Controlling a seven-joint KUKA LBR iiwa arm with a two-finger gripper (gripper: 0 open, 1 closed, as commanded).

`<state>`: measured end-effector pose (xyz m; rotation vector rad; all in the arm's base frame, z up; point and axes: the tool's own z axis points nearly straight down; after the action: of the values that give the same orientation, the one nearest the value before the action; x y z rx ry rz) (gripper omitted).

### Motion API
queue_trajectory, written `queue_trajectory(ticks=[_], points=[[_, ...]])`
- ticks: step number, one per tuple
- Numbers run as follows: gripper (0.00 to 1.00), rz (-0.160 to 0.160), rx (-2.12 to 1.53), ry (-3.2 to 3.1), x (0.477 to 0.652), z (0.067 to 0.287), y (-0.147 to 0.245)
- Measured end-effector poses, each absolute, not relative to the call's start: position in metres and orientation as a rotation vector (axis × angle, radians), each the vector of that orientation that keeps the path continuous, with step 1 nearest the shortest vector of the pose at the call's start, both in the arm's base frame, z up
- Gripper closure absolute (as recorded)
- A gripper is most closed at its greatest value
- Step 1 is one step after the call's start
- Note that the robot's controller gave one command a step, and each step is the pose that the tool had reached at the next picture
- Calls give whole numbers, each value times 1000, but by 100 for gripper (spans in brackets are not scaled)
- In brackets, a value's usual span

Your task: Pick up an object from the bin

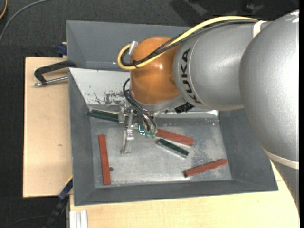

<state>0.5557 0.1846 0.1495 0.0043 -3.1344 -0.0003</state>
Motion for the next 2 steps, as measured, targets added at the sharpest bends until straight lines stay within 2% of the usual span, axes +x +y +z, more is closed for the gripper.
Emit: queue_trajectory(ticks=[1, 2], points=[[0, 4, 119, -3142, 598, 112, 105], [0, 1, 410, -3112, 584, 70, 61]])
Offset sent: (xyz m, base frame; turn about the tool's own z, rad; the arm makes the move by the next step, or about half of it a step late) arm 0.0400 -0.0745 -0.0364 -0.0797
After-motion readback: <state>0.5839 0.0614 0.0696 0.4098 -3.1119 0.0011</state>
